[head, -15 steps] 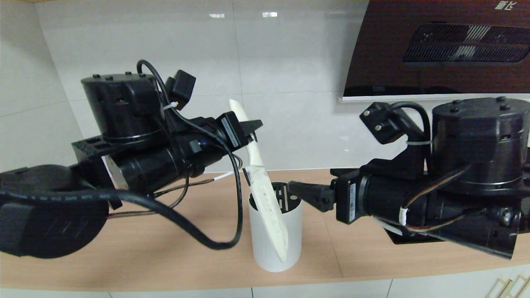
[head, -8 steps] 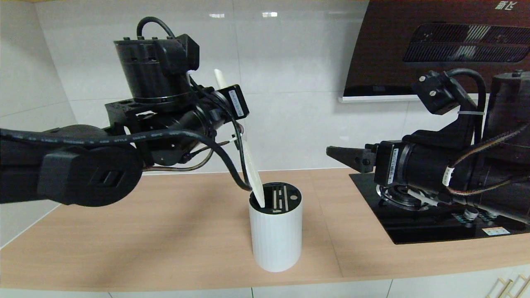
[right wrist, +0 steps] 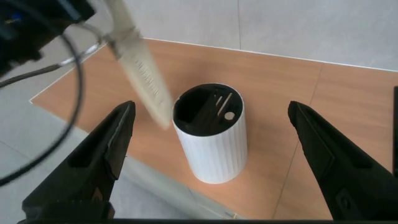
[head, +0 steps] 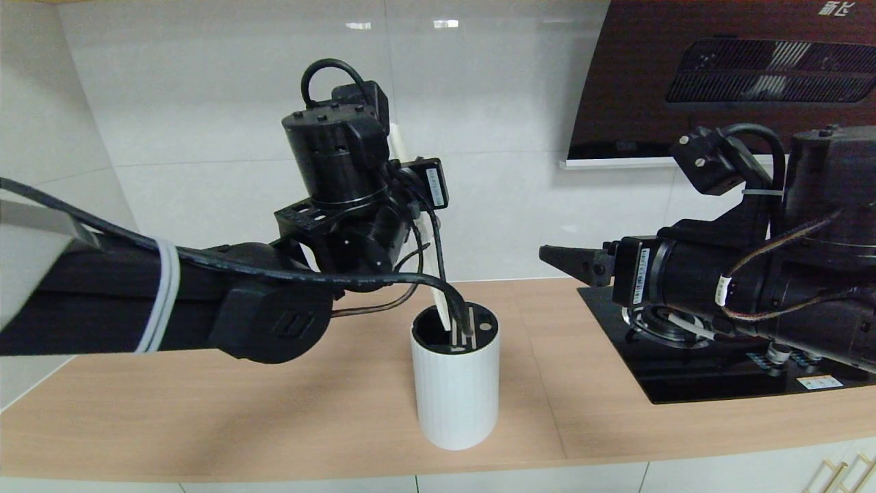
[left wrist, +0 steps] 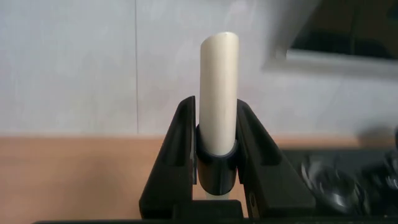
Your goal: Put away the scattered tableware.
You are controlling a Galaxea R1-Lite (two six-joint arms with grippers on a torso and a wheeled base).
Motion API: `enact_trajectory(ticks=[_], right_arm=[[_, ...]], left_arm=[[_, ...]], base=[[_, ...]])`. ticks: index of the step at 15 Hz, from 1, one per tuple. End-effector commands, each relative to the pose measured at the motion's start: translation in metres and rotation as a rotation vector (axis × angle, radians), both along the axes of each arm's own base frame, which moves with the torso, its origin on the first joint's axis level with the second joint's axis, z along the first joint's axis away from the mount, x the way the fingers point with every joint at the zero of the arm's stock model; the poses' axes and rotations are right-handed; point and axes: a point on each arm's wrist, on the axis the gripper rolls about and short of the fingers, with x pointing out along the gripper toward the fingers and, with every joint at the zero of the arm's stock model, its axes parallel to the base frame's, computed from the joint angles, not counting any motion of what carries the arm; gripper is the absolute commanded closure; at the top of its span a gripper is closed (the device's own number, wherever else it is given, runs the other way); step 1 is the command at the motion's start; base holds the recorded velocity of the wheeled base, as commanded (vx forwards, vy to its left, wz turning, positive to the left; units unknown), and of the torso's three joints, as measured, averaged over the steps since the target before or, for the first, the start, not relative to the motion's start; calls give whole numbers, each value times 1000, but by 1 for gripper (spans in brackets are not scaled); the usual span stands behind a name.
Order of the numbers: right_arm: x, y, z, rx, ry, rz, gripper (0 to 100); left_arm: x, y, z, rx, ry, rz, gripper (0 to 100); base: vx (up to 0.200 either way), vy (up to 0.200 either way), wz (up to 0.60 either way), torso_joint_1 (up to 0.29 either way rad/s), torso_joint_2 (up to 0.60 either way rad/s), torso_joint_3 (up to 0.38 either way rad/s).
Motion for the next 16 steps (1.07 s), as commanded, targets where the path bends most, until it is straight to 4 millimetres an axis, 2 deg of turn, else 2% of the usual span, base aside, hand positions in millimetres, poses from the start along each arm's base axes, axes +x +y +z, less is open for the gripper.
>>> enact_trajectory(ticks=[1,8,14,16], right_arm=[[2,2,-3,-7,8,0,0],[7,4,-9,-19,24,-6,0],[8,4,-9,-20,25,-6,0],[7,4,-9,-18,23,-6,0]], left_arm=[[15,-7,-25,51,12,33,100],[29,-4,-38,61,15,66,100],[40,-12,-59,83,-4,69,100],[41,-12,-59,81,-6,69,100]], base=[[0,0,0,0,0,0],[0,0,0,0,0,0],[0,0,0,0,0,0],[0,0,0,0,0,0]])
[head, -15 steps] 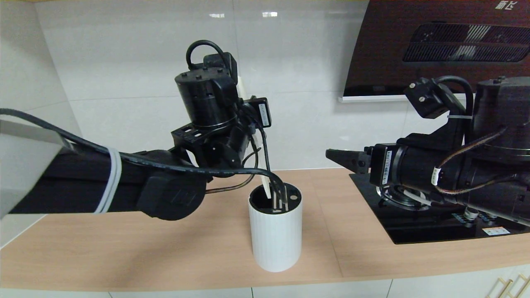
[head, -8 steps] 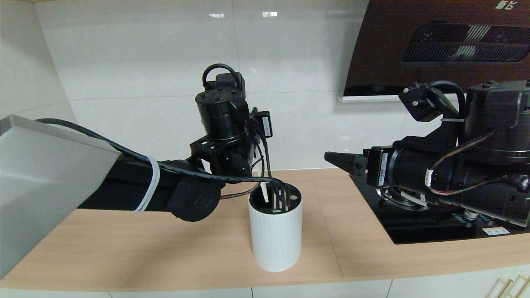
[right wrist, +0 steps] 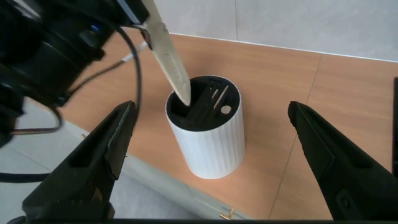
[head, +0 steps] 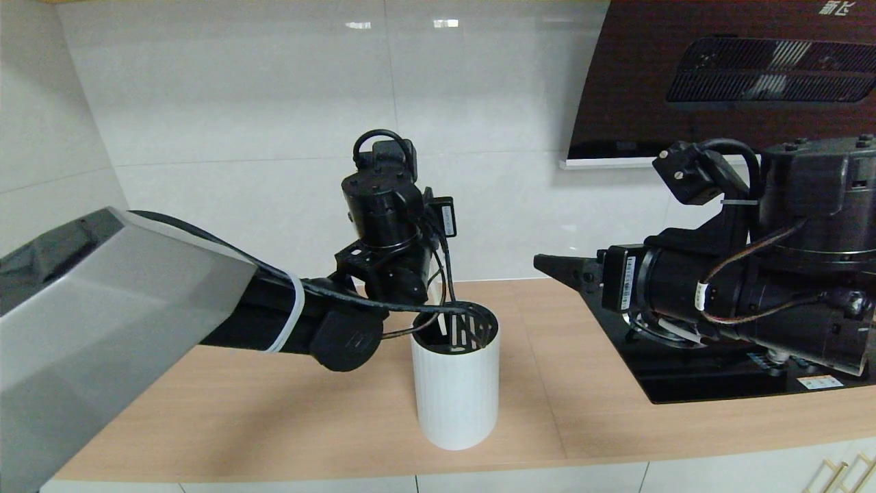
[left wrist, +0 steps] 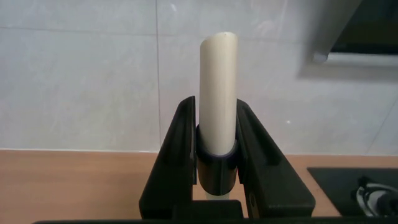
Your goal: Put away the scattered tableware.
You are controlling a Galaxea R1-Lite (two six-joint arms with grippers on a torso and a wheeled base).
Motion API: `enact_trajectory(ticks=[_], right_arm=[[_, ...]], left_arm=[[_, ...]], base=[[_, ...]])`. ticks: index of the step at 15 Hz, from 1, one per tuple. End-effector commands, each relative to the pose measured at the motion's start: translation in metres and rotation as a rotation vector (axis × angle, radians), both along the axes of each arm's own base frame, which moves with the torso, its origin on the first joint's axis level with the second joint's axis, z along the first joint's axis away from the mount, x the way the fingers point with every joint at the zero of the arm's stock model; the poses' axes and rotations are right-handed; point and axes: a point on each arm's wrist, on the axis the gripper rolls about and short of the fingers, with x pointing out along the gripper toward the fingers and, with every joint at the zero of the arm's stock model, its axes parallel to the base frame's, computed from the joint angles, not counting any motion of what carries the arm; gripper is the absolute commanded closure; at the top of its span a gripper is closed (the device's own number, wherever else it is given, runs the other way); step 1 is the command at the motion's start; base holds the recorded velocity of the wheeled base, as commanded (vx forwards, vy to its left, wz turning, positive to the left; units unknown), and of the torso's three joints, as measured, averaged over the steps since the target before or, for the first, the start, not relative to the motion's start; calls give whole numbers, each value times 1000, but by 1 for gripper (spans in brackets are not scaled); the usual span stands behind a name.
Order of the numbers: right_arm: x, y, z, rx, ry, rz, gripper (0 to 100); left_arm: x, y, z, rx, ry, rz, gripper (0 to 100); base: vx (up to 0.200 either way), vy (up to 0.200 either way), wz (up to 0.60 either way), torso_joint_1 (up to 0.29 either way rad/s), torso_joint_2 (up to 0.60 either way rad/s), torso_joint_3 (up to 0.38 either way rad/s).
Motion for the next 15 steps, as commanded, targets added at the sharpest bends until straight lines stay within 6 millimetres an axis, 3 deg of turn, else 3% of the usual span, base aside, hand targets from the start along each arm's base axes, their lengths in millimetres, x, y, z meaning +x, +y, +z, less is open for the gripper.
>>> enact_trajectory(ticks=[1,5,15], right_arm=[[0,0,-1,0,2,0,0],[0,0,0,1,1,-1,0],[-1,-2,2,6,-7,-4,0]], left_arm=[[2,-2,-5,6,9,-1,100],[3,-10,-17,9,10,-15,100],[-11,-26,-84,84,116,-45,100]], base=[[0,0,0,0,0,0],[0,0,0,0,0,0],[0,0,0,0,0,0]])
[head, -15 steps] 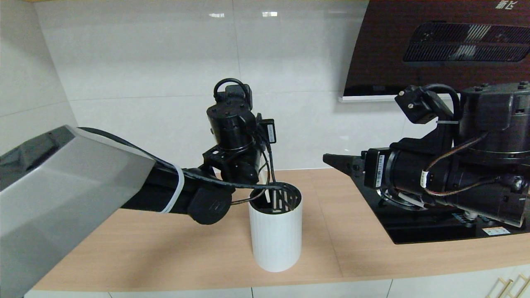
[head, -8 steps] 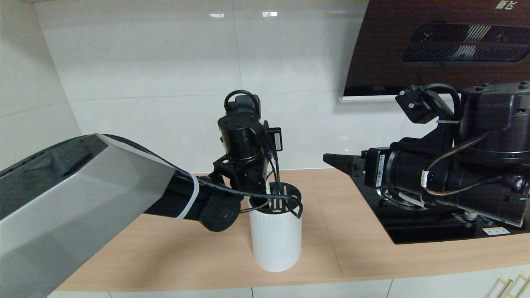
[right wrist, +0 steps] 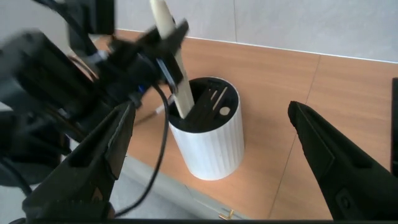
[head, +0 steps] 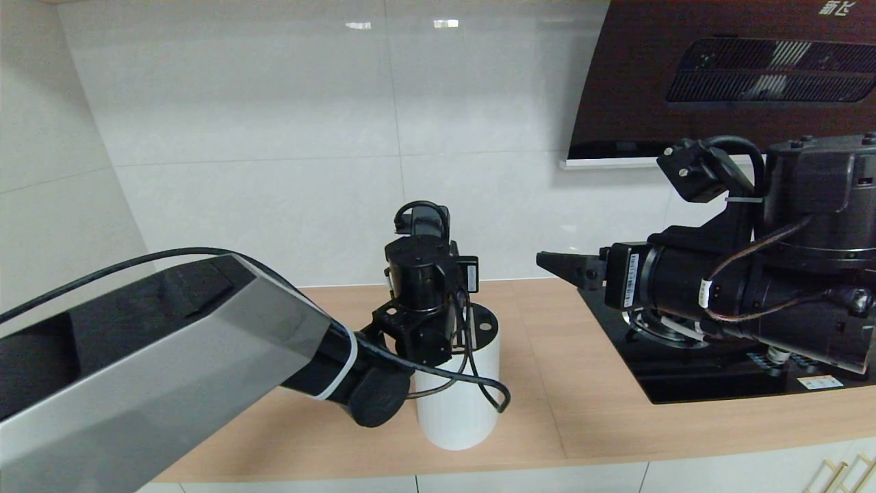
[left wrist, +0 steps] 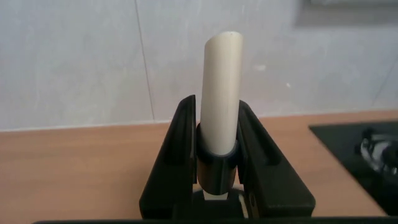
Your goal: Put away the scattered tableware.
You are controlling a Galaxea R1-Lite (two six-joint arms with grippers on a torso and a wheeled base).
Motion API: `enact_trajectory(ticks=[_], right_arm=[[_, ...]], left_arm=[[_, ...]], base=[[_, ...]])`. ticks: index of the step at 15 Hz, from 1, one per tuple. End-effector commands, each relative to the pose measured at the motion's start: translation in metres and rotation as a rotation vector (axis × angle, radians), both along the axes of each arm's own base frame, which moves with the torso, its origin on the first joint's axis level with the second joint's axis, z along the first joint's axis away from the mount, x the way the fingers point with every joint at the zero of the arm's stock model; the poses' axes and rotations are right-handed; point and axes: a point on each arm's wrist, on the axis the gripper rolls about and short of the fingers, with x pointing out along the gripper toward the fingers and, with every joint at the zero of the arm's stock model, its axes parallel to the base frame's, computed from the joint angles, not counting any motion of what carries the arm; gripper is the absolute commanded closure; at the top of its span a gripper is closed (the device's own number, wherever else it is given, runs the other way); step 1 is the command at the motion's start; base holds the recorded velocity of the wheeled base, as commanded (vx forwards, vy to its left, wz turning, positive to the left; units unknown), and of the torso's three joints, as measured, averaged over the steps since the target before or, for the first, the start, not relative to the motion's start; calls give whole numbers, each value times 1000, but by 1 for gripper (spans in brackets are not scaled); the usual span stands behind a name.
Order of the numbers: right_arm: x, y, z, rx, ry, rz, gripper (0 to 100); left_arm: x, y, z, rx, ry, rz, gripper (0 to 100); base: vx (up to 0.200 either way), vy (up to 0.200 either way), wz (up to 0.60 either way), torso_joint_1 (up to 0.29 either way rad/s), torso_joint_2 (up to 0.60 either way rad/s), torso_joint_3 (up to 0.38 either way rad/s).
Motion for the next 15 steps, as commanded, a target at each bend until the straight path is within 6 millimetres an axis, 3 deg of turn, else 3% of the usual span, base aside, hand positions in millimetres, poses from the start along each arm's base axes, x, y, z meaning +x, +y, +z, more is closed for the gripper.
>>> enact_trajectory(ticks=[1,9,15], right_arm=[[-1,0,1,2,-2,1,0],[-2,-2,3,8,-9,0,0],[-3,-2,4,10,-11,0,0]], left_arm=[[2,-2,-16,23,29,1,100],[-1,1,-56,66,94,13,100],[-1,1,-59,69,98,20,100]], base=[[0,0,0,0,0,0],[0,0,0,0,0,0],[0,0,0,0,0,0]])
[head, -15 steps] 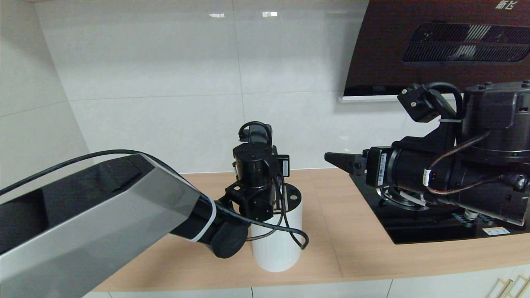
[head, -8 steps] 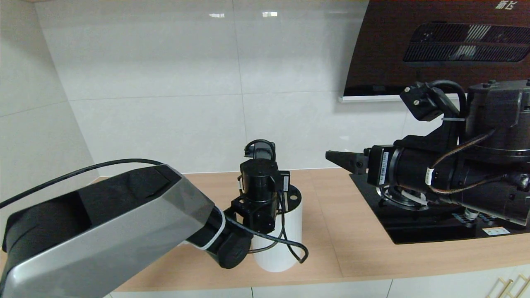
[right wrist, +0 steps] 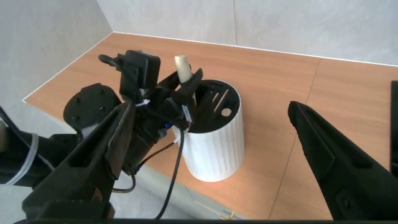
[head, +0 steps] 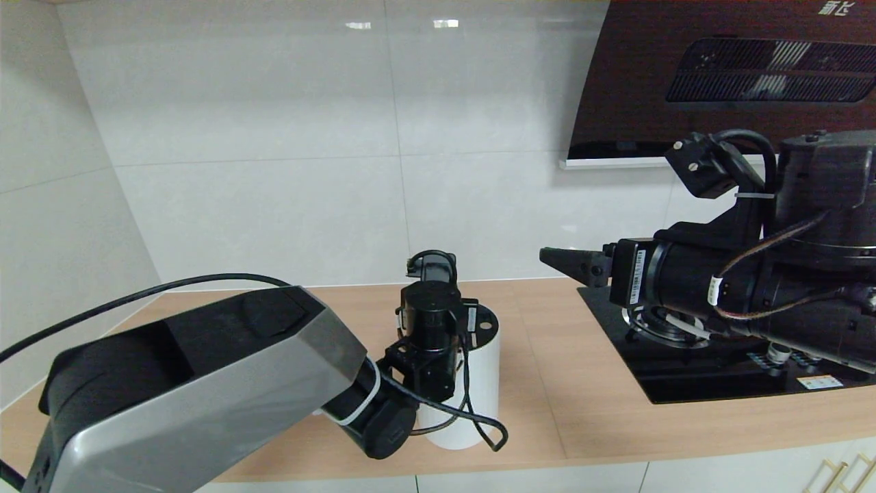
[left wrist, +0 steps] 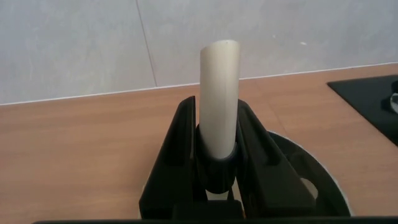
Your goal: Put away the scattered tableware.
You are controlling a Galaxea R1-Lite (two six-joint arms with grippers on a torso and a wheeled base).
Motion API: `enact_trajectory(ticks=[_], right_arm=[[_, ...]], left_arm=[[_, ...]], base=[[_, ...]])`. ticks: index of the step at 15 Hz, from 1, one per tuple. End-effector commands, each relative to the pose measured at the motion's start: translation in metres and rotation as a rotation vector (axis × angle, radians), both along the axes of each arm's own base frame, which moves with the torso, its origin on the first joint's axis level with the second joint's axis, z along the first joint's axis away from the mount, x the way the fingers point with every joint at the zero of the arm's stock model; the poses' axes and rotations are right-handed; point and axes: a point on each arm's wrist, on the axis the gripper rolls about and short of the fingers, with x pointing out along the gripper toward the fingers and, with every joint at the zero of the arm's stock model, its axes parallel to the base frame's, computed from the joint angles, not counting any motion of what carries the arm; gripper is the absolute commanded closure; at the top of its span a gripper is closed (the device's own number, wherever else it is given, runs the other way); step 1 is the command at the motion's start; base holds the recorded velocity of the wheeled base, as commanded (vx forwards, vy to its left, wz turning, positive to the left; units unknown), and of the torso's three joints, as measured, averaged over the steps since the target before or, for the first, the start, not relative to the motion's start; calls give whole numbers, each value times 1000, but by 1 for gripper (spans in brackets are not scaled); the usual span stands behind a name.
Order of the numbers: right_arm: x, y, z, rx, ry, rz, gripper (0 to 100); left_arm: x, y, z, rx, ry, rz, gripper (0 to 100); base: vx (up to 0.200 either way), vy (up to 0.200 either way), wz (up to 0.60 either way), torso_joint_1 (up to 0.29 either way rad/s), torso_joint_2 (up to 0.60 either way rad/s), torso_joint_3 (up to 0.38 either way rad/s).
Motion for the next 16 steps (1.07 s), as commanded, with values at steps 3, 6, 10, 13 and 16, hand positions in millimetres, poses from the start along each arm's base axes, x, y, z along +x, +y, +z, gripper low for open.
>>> enact_trajectory(ticks=[3,6,10,13,16], right_arm=[[0,0,0,0,-1,1,0],[0,0,0,0,-1,1,0],[0,0,1,1,-2,1,0],[0,0,0,0,-1,1,0],[-2,-2,3,7,-9,1,0]], left_arm=[[0,0,0,1,-1,8,0],[0,1,2,-2,-5,8,0],[-4,7,27,-36,-50,17,0],[-15,18,44,-26,-57,18,0],[-35,38,96,-64,-146,23,0]], base=[[0,0,0,0,0,0],[0,0,0,0,0,0],[0,0,0,0,0,0],[0,0,0,0,0,0],[0,0,0,0,0,0]])
